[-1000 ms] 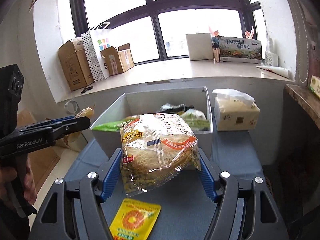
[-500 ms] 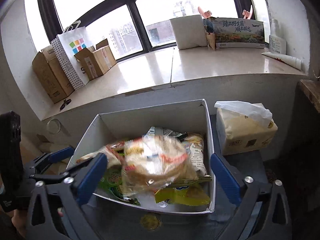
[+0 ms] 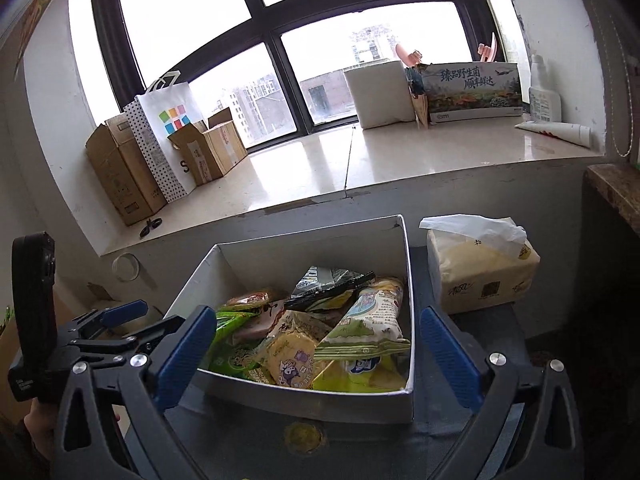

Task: Organize snacks
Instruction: 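Lower both held packs into the box and open both tools, then grasp the small clear jelly cup with the right tool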

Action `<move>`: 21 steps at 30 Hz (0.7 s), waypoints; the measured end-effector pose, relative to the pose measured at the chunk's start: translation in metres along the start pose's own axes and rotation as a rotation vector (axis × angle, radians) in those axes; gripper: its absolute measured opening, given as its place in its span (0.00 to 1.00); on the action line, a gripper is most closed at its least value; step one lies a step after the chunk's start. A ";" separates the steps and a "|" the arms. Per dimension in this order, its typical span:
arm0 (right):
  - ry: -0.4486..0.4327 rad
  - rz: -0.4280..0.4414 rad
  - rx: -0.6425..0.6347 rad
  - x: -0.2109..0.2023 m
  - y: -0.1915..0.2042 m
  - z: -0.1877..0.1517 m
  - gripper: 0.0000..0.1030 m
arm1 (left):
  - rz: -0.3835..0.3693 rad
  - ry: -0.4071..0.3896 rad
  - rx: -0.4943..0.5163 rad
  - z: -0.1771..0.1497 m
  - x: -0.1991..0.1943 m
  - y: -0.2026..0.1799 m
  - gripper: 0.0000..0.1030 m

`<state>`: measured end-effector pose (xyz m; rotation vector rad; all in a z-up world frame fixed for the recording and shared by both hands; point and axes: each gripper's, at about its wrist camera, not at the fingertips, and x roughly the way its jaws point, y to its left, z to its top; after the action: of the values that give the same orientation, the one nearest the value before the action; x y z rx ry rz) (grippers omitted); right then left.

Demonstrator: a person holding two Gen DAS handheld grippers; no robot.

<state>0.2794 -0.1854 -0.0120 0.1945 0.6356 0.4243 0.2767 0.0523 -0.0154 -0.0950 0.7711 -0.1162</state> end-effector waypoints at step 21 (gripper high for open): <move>0.106 0.058 -0.054 -0.046 0.017 -0.164 1.00 | -0.048 0.012 -0.038 -0.181 -0.093 -0.021 1.00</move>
<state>0.1408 -0.1831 -0.1118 0.1405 0.7228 0.5095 0.0826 0.0368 -0.0779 -0.1496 0.7830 -0.1479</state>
